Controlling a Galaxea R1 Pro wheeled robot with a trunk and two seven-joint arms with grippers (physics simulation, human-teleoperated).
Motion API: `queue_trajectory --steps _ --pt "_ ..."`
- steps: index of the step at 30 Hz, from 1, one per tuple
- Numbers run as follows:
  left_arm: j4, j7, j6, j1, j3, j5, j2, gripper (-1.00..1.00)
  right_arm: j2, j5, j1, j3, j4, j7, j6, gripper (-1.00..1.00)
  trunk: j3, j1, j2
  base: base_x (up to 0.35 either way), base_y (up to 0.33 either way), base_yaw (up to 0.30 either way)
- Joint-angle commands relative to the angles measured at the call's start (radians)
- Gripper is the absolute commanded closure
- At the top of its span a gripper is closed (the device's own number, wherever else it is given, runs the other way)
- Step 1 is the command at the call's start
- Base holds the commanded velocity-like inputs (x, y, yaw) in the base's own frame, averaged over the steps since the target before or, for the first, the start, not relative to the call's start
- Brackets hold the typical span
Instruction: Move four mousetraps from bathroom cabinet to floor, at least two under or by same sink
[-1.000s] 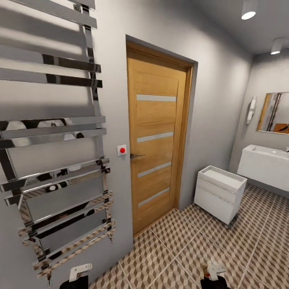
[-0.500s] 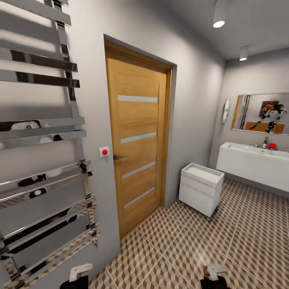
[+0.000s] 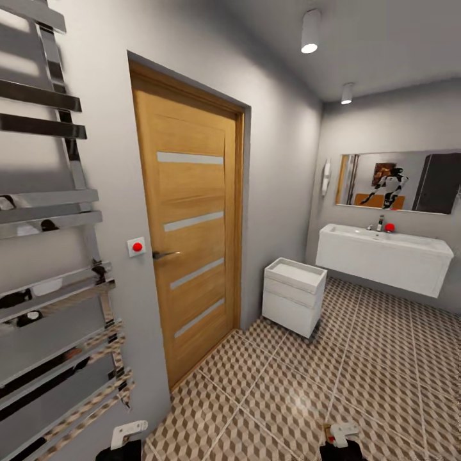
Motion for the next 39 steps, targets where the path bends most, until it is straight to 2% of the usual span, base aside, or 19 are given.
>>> queue_trajectory --steps 1,27,39 --pt "0.002 0.006 -0.004 -0.001 -0.005 -0.004 0.000 1.00 0.000 -0.013 -0.002 0.005 0.005 0.011 -0.007 1.00 0.000 0.000 -0.001 0.000 0.000 -0.277" --pt "0.002 0.006 -0.002 0.000 -0.005 -0.004 0.000 1.00 0.000 -0.013 -0.002 0.005 0.005 0.011 -0.007 1.00 0.009 0.000 -0.001 0.002 0.000 -0.277" --pt "0.002 0.008 -0.002 0.000 -0.005 -0.006 0.001 1.00 0.000 -0.013 -0.002 0.005 0.005 0.011 -0.007 1.00 0.013 0.000 -0.001 0.246 -0.069 -0.277"
